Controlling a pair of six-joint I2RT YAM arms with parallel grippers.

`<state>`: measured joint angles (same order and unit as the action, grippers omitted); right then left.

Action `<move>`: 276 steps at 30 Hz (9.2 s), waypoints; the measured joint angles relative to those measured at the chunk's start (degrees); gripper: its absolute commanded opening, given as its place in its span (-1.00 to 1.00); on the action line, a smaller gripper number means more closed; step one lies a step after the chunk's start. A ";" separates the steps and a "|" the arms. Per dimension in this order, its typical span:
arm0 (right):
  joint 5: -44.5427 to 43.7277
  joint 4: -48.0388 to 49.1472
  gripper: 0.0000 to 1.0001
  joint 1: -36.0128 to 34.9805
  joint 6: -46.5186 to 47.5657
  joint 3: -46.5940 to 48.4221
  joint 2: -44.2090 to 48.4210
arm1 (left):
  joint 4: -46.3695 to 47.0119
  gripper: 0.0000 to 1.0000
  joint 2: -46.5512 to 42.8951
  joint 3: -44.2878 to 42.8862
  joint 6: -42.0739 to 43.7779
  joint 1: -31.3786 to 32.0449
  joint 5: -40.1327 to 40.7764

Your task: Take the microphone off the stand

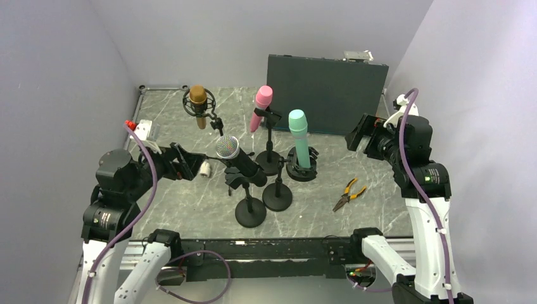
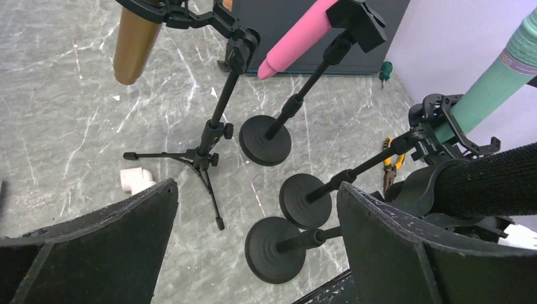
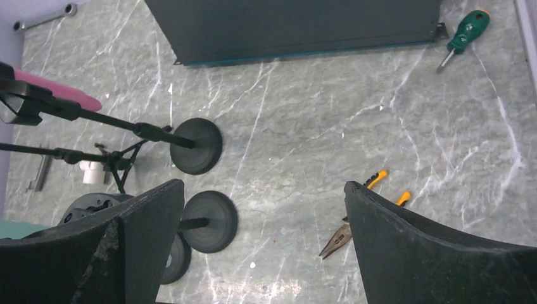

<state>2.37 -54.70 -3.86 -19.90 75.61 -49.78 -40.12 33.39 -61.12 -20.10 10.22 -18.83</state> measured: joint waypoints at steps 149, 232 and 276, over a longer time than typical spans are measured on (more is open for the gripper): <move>-2.56 22.43 0.48 6.03 -10.71 -21.05 -44.98 | 1.20 0.98 -7.43 9.42 4.33 0.00 -11.63; 4.48 -6.99 0.13 -48.54 23.47 20.46 -28.65 | -0.11 0.98 -8.44 9.42 4.37 0.00 -11.43; -4.09 -1.44 -0.77 -51.47 20.70 8.39 -30.32 | -0.48 0.98 -8.59 10.75 4.44 0.00 -11.28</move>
<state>-1.72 -56.14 -55.33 0.80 84.01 -80.09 -40.60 24.80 -50.37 -15.66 10.22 -30.11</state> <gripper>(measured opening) 0.396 0.990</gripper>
